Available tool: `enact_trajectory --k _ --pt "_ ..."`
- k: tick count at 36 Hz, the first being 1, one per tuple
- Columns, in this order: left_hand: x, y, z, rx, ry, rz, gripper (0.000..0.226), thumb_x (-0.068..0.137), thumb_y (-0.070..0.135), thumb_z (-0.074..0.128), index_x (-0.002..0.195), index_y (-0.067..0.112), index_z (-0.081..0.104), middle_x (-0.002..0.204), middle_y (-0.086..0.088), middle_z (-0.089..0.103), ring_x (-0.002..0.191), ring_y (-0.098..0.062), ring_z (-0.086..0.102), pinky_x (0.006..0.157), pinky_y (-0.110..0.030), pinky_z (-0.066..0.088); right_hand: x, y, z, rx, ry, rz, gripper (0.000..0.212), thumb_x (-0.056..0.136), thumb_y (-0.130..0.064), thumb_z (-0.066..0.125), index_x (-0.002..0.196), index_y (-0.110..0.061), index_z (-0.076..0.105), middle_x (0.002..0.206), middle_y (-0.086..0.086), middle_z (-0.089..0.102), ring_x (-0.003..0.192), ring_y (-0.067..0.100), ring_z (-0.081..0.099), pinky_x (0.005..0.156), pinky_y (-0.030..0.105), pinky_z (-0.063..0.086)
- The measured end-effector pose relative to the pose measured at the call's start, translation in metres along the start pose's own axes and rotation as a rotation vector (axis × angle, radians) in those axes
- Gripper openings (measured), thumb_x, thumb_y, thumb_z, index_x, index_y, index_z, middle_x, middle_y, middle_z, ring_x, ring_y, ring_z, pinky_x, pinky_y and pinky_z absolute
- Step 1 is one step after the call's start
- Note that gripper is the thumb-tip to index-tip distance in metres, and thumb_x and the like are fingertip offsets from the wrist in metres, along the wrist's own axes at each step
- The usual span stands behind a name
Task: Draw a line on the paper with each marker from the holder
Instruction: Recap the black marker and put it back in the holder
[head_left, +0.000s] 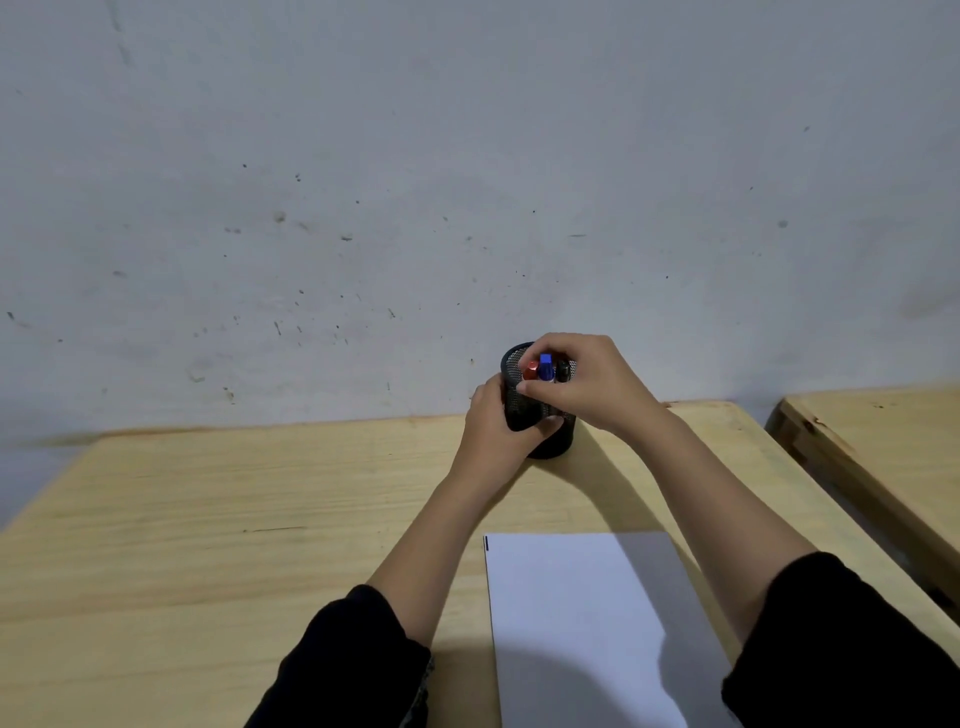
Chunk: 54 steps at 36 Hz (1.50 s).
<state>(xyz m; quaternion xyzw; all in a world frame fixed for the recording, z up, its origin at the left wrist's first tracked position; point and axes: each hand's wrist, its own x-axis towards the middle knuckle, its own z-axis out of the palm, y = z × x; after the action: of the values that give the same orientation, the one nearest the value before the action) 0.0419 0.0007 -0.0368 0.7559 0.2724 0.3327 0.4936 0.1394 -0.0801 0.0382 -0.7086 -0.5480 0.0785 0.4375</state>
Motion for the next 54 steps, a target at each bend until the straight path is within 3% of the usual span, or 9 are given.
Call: enact_trajectory --k 7,15,20,25,29,33,38,44,54 --pt "-0.003 0.008 -0.002 0.061 0.026 -0.017 0.054 0.071 0.033 0.077 0.116 0.019 0.051 0.113 0.000 0.046 0.104 -0.016 0.058 0.091 -0.033 0.050 -0.001 -0.005 -0.004 0.017 0.066 0.007 0.009 0.072 -0.016 0.076 0.079 -0.017 0.070 0.084 0.001 0.071 0.085 0.015 0.064 0.077 0.024 0.049" --pt "-0.007 0.014 -0.001 -0.011 0.079 -0.090 0.051 0.071 0.022 0.080 0.112 0.015 0.051 0.114 0.000 0.042 0.088 0.000 0.054 0.081 -0.019 0.043 -0.012 -0.033 -0.025 0.208 0.281 -0.097 0.010 0.074 -0.009 0.075 0.077 -0.015 0.068 0.085 -0.003 0.071 0.081 0.003 0.066 0.080 0.011 0.048" --pt "-0.015 0.021 -0.005 -0.173 0.098 -0.188 0.033 0.076 0.006 0.073 0.103 0.010 0.054 0.091 0.002 0.059 0.082 -0.009 0.059 0.057 -0.002 0.044 -0.023 -0.053 -0.039 0.249 0.395 -0.212 0.012 0.075 -0.006 0.074 0.084 -0.009 0.068 0.086 0.002 0.071 0.080 0.005 0.066 0.082 0.015 0.049" --pt "-0.033 0.039 -0.022 -0.349 0.077 -0.327 0.014 0.086 0.005 0.062 0.099 0.005 0.059 0.095 -0.006 0.057 0.076 -0.018 0.056 0.062 -0.023 0.048 -0.038 -0.074 -0.051 0.281 0.456 -0.275 0.010 0.077 -0.006 0.072 0.086 -0.008 0.066 0.088 0.002 0.069 0.081 0.003 0.064 0.082 0.016 0.049" --pt "-0.042 0.061 -0.042 -0.184 0.125 -0.154 0.014 0.088 0.010 0.060 0.102 0.009 0.063 0.096 -0.005 0.062 0.086 -0.019 0.060 0.068 -0.014 0.049 -0.056 -0.084 -0.049 0.298 0.449 -0.302 0.013 0.080 -0.006 0.070 0.088 -0.015 0.065 0.089 -0.001 0.067 0.083 0.004 0.064 0.081 0.017 0.050" --pt "-0.061 0.094 -0.060 -0.178 0.169 -0.011 0.008 0.086 0.013 0.062 0.091 0.013 0.068 0.091 -0.004 0.069 0.092 -0.019 0.064 0.092 -0.032 0.051 -0.077 -0.086 -0.043 0.253 0.406 -0.271 0.015 0.080 -0.010 0.070 0.093 -0.017 0.067 0.092 -0.001 0.067 0.083 0.005 0.064 0.081 0.018 0.051" --pt "-0.090 0.134 -0.078 -0.152 0.179 0.163 0.011 0.087 0.019 0.063 0.078 0.014 0.067 0.075 0.001 0.066 0.076 -0.012 0.062 0.083 -0.030 0.051 -0.102 -0.083 -0.031 0.156 0.338 -0.253 0.016 0.078 -0.009 0.072 0.094 -0.013 0.071 0.089 0.004 0.067 0.081 0.009 0.062 0.075 0.016 0.049" --pt "-0.122 0.155 -0.084 0.101 0.056 0.223 0.017 0.083 0.030 0.067 0.076 0.015 0.070 0.066 0.012 0.062 0.056 0.008 0.054 0.054 -0.004 0.038 -0.118 -0.083 -0.021 0.022 0.267 -0.230 0.018 0.077 -0.010 0.072 0.095 -0.015 0.072 0.083 -0.003 0.063 0.080 0.005 0.059 0.073 0.006 0.040" --pt "-0.138 0.157 -0.082 0.275 0.049 0.200 0.020 0.083 0.027 0.066 0.083 0.008 0.072 0.074 -0.002 0.067 0.061 -0.006 0.056 0.055 -0.017 0.039 -0.127 -0.091 -0.020 -0.156 0.150 -0.229 0.007 0.081 -0.015 0.067 0.087 -0.017 0.069 0.078 -0.018 0.052 0.077 -0.002 0.053 0.074 0.013 0.041"
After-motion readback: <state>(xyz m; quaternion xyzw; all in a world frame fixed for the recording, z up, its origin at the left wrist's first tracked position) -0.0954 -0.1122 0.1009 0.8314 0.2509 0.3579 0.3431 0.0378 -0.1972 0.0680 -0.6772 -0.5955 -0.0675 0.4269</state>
